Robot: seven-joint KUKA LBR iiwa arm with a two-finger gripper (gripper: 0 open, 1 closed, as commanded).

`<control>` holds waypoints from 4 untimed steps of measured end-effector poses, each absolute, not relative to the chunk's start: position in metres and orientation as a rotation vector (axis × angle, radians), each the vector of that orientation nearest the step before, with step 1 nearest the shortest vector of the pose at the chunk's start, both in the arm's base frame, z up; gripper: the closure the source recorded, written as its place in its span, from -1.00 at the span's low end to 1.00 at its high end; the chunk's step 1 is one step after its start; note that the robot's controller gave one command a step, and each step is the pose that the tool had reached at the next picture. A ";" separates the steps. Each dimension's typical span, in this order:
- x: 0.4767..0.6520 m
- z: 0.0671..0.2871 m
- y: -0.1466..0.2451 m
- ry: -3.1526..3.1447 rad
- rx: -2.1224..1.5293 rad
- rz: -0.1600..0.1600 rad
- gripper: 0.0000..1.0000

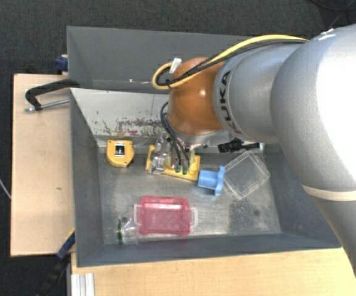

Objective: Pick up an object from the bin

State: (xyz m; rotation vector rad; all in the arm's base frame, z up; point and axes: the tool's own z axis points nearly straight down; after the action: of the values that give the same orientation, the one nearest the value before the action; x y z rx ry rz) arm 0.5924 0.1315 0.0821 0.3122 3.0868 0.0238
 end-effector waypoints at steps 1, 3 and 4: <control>0.592 0.082 0.131 3.087 0.312 0.024 1.00; 0.592 0.082 0.131 3.087 0.312 0.024 1.00; 0.592 0.082 0.131 3.087 0.312 0.024 1.00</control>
Offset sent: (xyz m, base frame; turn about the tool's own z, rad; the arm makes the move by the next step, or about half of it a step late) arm 0.0000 0.0000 0.0000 0.0000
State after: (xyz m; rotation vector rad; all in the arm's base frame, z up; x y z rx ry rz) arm 0.5924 0.1314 0.0821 0.3123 3.0870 0.0239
